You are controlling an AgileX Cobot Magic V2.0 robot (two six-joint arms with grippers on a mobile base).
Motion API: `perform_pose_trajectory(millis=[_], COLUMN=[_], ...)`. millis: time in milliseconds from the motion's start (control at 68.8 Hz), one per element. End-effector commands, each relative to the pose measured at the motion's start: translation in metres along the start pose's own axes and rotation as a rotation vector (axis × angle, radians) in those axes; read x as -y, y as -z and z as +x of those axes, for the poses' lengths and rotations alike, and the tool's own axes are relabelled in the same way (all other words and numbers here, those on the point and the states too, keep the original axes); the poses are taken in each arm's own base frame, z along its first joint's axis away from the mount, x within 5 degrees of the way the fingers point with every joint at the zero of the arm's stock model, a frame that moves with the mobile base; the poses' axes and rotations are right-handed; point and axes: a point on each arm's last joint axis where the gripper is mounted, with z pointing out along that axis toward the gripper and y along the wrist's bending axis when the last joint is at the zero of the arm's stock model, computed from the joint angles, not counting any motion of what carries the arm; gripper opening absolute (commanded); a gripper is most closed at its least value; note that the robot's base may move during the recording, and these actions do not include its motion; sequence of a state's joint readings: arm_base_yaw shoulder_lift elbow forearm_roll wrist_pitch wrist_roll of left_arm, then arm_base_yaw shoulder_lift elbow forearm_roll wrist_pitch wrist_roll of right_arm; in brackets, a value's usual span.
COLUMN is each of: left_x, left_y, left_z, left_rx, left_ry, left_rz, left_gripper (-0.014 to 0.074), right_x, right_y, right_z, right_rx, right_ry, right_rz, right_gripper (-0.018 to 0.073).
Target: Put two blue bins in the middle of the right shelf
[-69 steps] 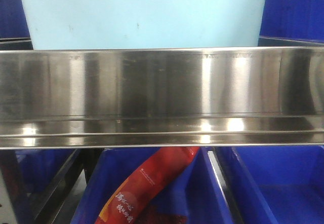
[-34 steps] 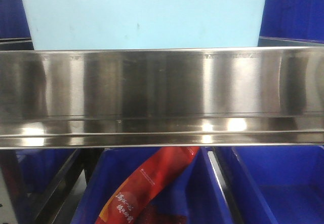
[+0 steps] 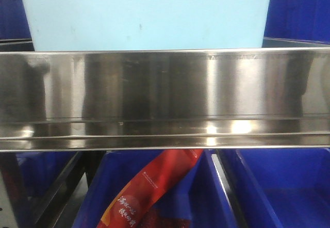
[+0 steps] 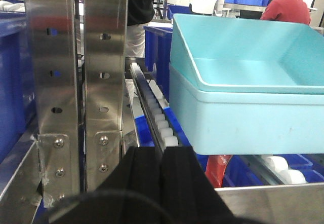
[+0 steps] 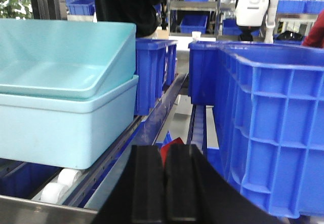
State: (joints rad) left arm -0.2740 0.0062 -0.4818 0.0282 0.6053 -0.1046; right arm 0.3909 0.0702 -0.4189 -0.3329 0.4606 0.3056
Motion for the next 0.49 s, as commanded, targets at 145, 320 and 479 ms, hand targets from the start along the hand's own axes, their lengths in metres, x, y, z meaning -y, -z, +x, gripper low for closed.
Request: perform_pose_trajectory(millis=[145,320,479], left_x=[-0.0002,-0.0002,-0.0002], left_y=[0.0007,0.0007,0.0007], left_z=[-0.0004,-0.0004,-0.0004], left_rx=[0.017,0.017,0.017], left_ry=[-0.009,-0.009,-0.009], left_rz=[-0.004,-0.004,-0.004], left_gripper=[-0.0111,-0.0111,-0.0111], right_x=[-0.0003,-0.0003,-0.0003], right_y=[0.0005,0.0005,0.0005], right_z=[-0.0016,-0.0016,-0.0016], right_rx=[0.027,0.027,0.027], right_ry=[0.019,0.019,0.019], right_rz=[-0.003,-0.003,-0.003], right_gripper=[-0.0162,-0.0162,-0.0162])
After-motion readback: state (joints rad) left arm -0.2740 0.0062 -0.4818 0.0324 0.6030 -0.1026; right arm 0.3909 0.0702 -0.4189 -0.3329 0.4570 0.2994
